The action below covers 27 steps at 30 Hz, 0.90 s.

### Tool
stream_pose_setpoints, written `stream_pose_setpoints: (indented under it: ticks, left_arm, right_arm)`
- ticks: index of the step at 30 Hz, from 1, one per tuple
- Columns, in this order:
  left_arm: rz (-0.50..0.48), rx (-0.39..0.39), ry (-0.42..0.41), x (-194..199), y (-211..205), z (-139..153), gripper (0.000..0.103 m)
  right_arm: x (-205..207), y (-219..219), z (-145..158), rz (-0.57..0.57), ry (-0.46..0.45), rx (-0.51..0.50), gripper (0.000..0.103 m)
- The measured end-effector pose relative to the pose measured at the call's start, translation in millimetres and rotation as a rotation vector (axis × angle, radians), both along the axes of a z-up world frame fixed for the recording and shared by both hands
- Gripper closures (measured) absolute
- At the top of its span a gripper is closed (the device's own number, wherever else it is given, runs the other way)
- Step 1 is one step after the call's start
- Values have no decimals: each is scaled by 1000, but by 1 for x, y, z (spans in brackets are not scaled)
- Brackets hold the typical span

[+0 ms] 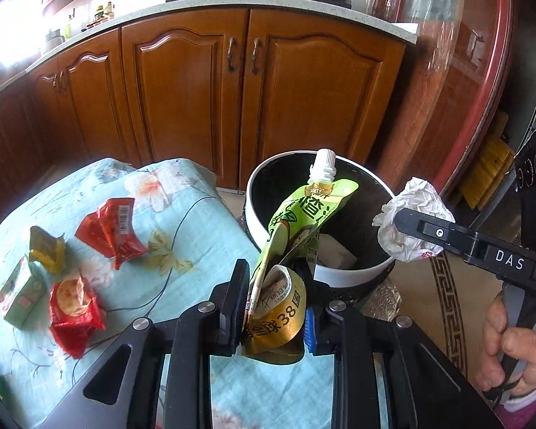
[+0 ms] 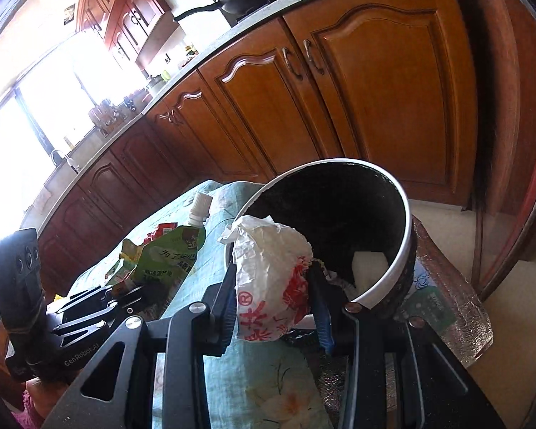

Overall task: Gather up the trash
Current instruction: 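Carry the pouch and bag over the bin and open both tools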

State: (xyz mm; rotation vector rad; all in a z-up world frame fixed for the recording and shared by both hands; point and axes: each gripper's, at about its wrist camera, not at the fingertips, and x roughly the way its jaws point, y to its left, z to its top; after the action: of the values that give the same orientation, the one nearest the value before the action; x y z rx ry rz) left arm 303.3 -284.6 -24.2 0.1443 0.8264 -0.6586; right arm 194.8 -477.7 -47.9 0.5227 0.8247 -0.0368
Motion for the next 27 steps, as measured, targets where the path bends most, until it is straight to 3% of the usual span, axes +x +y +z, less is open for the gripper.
stream_pose_setpoints:
  ticks: [27]
  left_arm:
    - [-43,165,52,66,-109,-18,77]
  right_arm:
    - [42,-44,-34,-36,98,-39,65]
